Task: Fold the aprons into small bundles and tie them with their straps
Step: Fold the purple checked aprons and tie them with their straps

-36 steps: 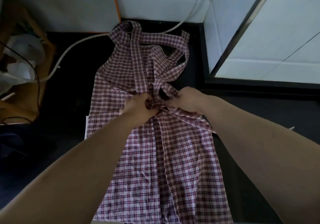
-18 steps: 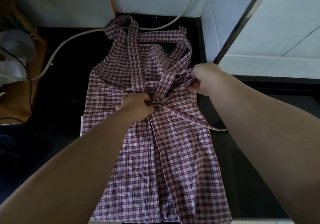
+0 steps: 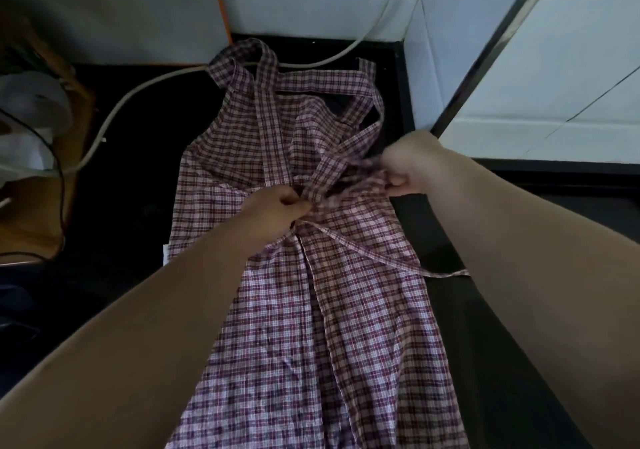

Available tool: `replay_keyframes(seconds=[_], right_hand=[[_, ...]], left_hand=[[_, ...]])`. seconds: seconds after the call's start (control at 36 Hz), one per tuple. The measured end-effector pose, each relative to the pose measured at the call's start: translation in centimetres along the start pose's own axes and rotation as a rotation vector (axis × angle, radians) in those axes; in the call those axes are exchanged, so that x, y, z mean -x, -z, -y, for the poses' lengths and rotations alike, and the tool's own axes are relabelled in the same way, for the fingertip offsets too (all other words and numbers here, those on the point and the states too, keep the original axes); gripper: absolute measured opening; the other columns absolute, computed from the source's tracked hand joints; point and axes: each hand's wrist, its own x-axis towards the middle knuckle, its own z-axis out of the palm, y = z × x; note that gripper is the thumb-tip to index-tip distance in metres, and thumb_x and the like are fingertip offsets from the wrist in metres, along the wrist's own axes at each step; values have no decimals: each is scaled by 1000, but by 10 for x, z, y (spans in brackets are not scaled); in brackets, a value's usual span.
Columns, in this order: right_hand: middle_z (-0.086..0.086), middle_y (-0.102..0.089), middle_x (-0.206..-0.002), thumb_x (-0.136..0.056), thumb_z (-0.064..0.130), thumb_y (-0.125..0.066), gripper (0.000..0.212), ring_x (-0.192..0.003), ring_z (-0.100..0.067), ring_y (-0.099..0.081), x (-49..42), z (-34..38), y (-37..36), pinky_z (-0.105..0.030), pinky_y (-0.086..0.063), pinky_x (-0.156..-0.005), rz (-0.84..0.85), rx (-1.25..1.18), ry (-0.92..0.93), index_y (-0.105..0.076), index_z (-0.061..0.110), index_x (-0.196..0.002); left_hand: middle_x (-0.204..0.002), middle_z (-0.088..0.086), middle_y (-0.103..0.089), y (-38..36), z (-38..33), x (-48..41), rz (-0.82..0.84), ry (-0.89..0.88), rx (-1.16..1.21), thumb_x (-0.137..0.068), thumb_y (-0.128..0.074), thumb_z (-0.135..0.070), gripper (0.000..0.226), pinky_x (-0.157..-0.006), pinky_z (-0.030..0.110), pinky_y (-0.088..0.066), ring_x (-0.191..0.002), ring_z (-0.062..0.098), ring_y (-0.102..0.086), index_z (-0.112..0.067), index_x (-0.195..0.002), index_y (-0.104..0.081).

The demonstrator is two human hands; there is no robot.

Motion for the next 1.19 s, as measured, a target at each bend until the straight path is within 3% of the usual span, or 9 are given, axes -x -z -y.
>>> replay_keyframes(seconds=[0.11, 0.22, 0.33, 0.44, 0.53, 0.58, 0.81, 1.03, 1.19], right_hand=[[-17, -61, -114, -93, 5, -50, 19, -103, -32, -60, -7, -3, -6, -39, -49, -79, -406, 512, 197, -58, 3, -110], [-14, -54, -128, -94, 18, -53, 43, -112, -31, -55, -15, -3, -17, -34, -46, -80, -360, 225, 237, -41, 7, -134], [-3, -59, -109, -90, 30, -56, 50, -97, -23, -61, -7, -16, -16, -39, -54, -85, -205, -40, 282, -41, 14, -135], [-5, -58, -84, -91, 19, -57, 22, -84, -21, -57, 11, -46, -3, -33, -48, -74, -29, 432, 403, -60, -1, -99], [1, -49, -76, -93, 24, -57, 24, -82, -17, -51, 13, -65, -1, -24, -39, -64, 111, 813, 292, -48, 14, -74], [4, -45, -73, -92, 34, -60, 34, -74, -16, -48, 7, -77, 4, -24, -34, -56, 49, 780, 261, -37, 20, -70], [6, -52, -83, -97, 35, -50, 20, -75, -16, -53, 36, -111, -14, -28, -37, -57, -316, 594, 605, -52, 15, -97], [2, -63, -86, -96, 32, -52, 22, -67, -14, -59, 87, -138, -68, -29, -50, -57, 44, 502, 523, -59, 14, -107], [-8, -40, -136, -94, 42, -55, 49, -87, -18, -56, 106, -142, -99, -27, -50, -72, 190, 588, 460, -45, 18, -136]], left_hand=[[-70, 0, -52, -7, -3, -2, -41, 4, 37, -94, -57, -42, 20, -57, 30, -43, -60, 20, -50, -24, -84, -60], [-92, 3, -62, -18, -6, -10, -190, 102, -128, -93, -52, -51, 26, -95, 54, -44, -108, 37, -55, -29, -80, -56], [-133, 11, -51, -21, -13, -14, -305, 134, -379, -99, -42, -47, 35, -104, 53, -29, -131, 36, -35, -25, -121, -56], [-132, 13, -50, -22, -11, -20, -374, 43, -480, -100, -40, -47, 39, -103, 51, -29, -126, 35, -39, -22, -125, -55], [-135, 12, -47, -23, -8, -17, -428, 2, -398, -97, -46, -49, 42, -106, 51, -27, -129, 34, -37, -19, -125, -53], [-140, 11, -41, -29, -5, -7, -481, -42, -346, -95, -49, -50, 48, -106, 50, -27, -131, 32, -33, -19, -131, -48], [-125, 15, -52, -48, 42, 69, -602, -197, -281, -93, -59, -24, 34, -94, 46, -38, -116, 36, -45, -12, -125, -59], [-140, 14, -41, -50, 88, 127, -488, 168, -272, -96, -49, -28, 43, -104, 50, -33, -128, 36, -34, -17, -138, -43], [-141, 17, -37, -35, 119, 154, -483, 336, -292, -97, -47, -29, 45, -104, 49, -33, -129, 38, -33, -14, -139, -39]])
